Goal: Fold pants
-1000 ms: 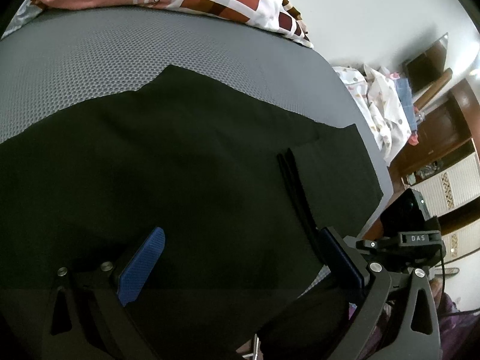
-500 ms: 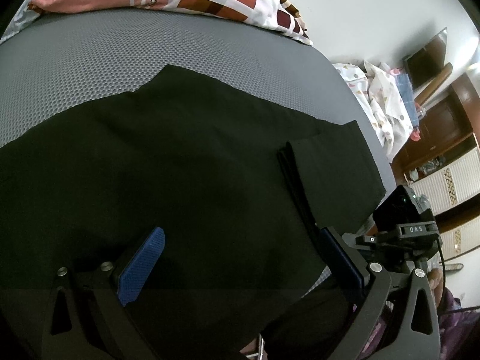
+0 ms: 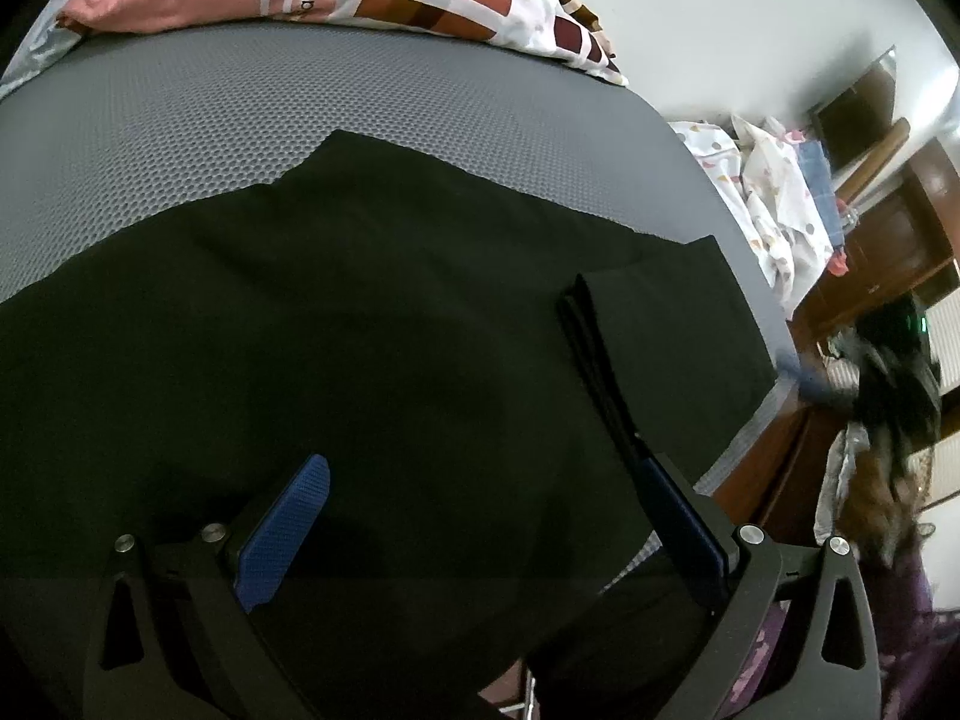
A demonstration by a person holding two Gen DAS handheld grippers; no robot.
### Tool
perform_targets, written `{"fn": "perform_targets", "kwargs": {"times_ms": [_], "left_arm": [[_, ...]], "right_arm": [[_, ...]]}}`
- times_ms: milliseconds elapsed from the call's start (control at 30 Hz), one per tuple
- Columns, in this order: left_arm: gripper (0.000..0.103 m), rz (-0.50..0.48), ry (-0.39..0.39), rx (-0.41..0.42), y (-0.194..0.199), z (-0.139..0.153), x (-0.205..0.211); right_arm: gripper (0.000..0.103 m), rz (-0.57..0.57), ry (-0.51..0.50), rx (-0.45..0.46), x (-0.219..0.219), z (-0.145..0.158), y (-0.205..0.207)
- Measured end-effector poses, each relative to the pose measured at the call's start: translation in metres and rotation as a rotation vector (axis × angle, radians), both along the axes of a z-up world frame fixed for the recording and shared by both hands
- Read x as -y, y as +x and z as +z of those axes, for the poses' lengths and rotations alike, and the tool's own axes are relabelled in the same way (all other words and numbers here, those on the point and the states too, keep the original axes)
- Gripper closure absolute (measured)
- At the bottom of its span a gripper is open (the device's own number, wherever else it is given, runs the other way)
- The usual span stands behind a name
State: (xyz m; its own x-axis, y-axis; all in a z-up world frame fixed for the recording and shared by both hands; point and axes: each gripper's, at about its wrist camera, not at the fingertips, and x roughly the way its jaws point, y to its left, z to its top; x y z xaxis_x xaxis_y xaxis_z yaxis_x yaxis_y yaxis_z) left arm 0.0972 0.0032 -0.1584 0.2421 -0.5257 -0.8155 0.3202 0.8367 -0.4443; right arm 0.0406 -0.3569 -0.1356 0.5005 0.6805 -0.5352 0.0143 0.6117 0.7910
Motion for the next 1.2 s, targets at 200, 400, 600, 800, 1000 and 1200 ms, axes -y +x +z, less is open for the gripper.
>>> {"fn": "perform_targets", "kwargs": {"times_ms": [200,400,600,800,1000,1200], "left_arm": [[0.001,0.036,-0.02,0.016,-0.007,0.018,-0.006],[0.001,0.091,-0.036,0.028,-0.017,0.031,-0.021],[0.001,0.155,-0.011,0.057,-0.023,0.043,-0.047],[0.001,0.329,-0.018,0.187,-0.037,0.087,-0.136],[0.001,0.446,-0.022,0.077,-0.034,0.061,-0.235],[0.001,0.347,-0.048,-0.041,-0.023,0.008,-0.24]], "right_arm": [[0.089,-0.074,-0.272,-0.037,0.036,-0.016,0.081],[0.103,-0.112,-0.338,-0.102,0.05,-0.046,0.104],[0.103,-0.153,-0.312,-0.074,0.051,-0.042,0.095],[0.091,-0.141,-0.348,0.011,0.046,-0.024,0.067],[0.089,-0.204,-0.278,0.047,0.043,-0.012,0.053],[0.067,-0.043,-0.225,0.128,-0.039,0.018,0.041]]}}
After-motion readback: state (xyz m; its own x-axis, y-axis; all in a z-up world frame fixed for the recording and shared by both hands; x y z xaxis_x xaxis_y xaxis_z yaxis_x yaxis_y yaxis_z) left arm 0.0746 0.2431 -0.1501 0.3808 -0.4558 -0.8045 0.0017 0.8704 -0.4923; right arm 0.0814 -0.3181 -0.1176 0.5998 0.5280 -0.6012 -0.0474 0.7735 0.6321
